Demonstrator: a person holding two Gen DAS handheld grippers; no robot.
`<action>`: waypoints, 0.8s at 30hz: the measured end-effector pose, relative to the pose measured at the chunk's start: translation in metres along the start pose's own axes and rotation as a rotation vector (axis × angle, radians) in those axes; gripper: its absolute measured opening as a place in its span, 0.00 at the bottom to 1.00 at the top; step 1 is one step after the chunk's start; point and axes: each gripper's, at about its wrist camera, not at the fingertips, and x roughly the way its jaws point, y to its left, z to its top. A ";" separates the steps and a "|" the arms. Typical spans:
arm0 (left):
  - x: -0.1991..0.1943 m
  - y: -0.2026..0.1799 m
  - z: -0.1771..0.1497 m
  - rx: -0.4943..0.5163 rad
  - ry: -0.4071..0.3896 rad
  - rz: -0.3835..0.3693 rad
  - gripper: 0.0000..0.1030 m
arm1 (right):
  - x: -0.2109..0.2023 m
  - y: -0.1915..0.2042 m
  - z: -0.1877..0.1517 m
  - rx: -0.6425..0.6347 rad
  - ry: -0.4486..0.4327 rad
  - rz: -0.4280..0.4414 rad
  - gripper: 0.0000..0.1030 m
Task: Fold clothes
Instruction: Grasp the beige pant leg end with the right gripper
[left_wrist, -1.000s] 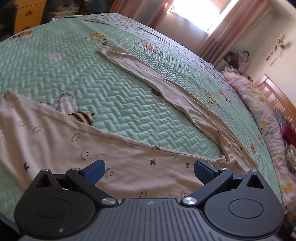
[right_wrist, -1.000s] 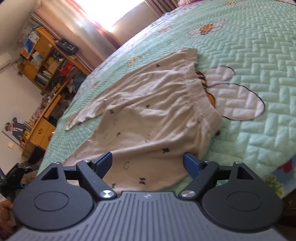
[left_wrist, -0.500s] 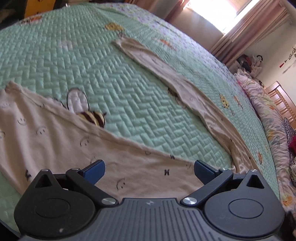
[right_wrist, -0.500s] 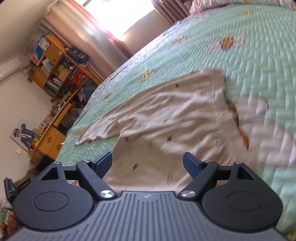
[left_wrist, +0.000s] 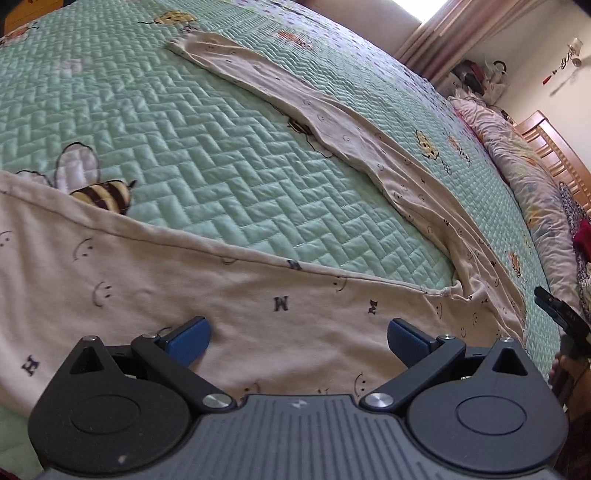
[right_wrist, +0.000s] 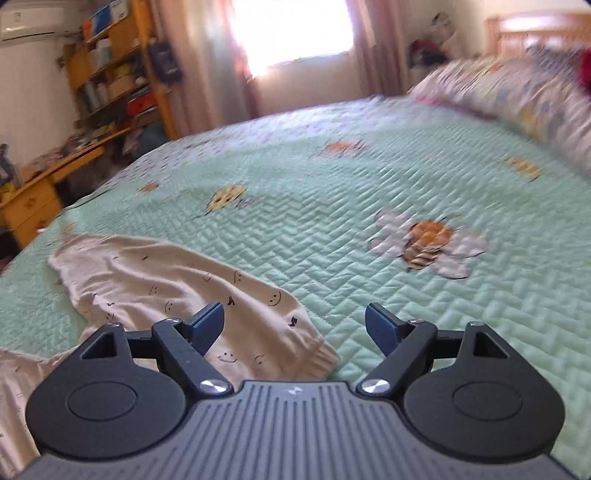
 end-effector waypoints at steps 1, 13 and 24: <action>0.002 -0.002 0.001 0.002 0.003 0.006 0.99 | 0.005 -0.007 0.002 0.001 0.014 0.021 0.82; 0.028 -0.022 0.014 0.027 0.003 0.021 0.99 | 0.074 -0.082 0.023 0.251 0.316 0.531 0.82; 0.040 -0.031 0.016 0.069 -0.020 0.050 0.99 | 0.138 -0.060 0.052 0.199 0.626 0.742 0.83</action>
